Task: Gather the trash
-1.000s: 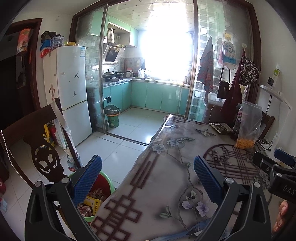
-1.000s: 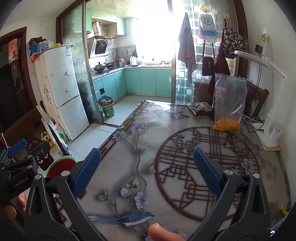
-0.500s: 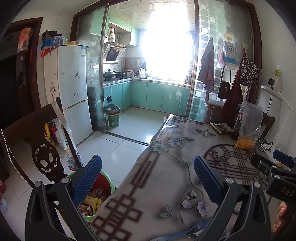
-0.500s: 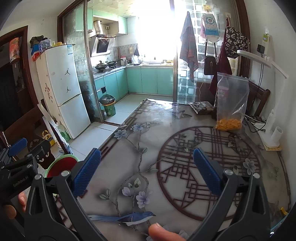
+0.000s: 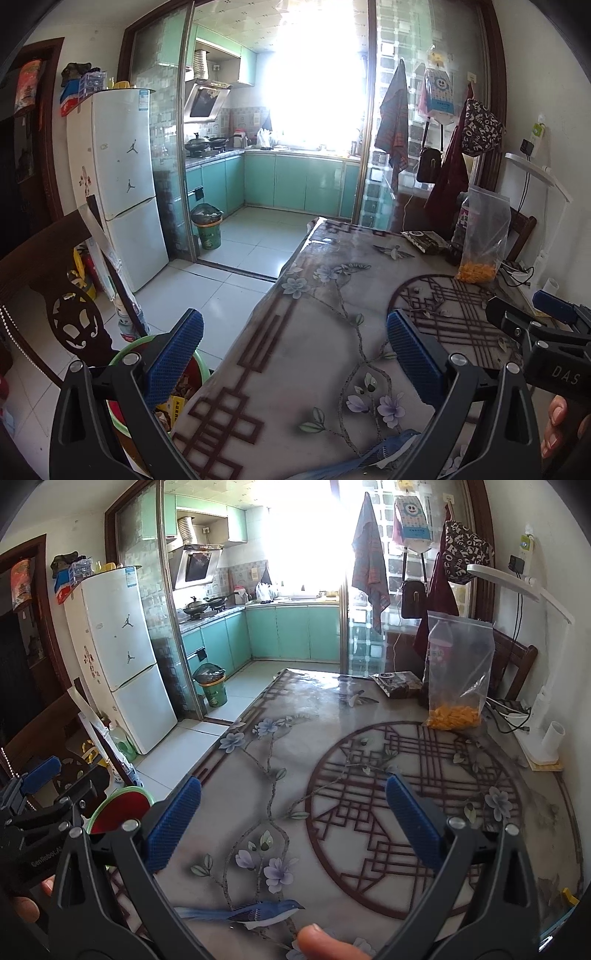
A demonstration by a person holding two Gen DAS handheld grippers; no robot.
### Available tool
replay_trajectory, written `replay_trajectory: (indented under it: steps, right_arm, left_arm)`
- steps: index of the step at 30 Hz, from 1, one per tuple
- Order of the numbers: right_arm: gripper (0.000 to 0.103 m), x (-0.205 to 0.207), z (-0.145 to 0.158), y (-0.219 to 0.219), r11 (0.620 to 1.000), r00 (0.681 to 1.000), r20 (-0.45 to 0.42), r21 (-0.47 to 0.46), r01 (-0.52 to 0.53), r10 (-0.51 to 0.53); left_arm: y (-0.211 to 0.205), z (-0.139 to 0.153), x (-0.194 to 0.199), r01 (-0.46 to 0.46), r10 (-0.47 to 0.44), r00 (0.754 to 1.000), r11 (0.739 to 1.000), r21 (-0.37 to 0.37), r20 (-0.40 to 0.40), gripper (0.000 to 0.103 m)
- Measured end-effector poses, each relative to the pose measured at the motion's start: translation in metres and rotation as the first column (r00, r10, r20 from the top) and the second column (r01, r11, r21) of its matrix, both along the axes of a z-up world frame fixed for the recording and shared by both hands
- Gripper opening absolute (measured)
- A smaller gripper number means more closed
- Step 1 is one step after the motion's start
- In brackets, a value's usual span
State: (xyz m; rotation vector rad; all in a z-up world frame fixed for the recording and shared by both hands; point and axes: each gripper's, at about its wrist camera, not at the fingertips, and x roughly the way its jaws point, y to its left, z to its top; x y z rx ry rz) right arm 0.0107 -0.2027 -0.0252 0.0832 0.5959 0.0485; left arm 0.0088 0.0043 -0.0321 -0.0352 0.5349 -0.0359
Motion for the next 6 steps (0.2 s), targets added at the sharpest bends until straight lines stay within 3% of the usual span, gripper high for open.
replay_trajectory:
  steps: [6]
  right_arm:
    - [0.098,0.006,-0.005,-0.017,0.999,0.999,-0.013,0.001,0.038,-0.038]
  left_arm:
    - [-0.01,-0.009,0.019,0.011,-0.011,0.999,1.0,-0.022,-0.041,0.095]
